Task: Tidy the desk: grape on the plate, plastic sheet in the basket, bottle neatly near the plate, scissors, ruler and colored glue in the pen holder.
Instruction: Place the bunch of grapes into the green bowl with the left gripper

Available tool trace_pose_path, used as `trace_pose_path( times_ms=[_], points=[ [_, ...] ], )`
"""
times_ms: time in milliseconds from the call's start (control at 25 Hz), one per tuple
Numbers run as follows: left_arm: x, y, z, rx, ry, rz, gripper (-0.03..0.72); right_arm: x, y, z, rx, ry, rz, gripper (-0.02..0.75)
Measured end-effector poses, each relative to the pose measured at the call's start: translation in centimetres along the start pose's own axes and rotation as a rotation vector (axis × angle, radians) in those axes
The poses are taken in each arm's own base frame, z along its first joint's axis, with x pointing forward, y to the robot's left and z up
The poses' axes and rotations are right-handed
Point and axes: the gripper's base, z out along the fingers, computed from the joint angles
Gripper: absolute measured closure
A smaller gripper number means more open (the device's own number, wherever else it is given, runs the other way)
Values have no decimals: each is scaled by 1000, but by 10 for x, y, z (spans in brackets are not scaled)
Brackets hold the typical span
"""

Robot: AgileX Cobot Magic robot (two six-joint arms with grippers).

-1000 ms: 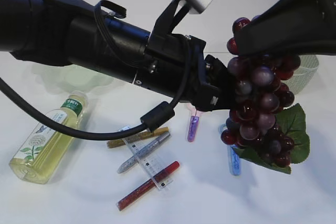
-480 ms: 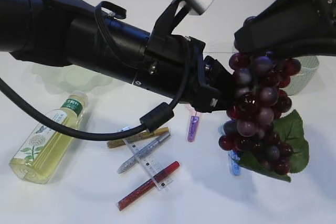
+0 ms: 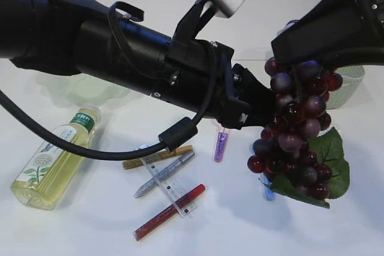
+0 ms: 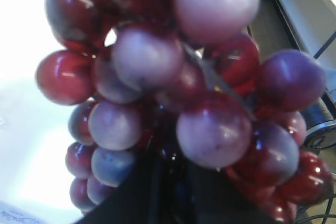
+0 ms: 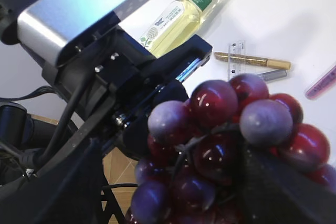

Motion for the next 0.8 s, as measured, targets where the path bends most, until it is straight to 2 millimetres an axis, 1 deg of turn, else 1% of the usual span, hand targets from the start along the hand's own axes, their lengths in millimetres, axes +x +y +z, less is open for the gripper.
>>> trace_pose_path(
  times_ms=[280, 400, 560, 800],
  points=[
    [-1, -1, -1, -2, -2, 2, 642, -3, 1, -2, 9, -10, -12, 142],
    [-3, -3, -3, -3, -7, 14, 643, -8, 4, -6, 15, -28, -32, 142],
    [-6, -7, -6, -3, -13, 28, 644, -9, 5, -7, 14, -27, -35, 143],
    [-6, -6, -6, -12, -12, 30, 644, -12, 7, -9, 4, -29, -41, 141]
  ],
)
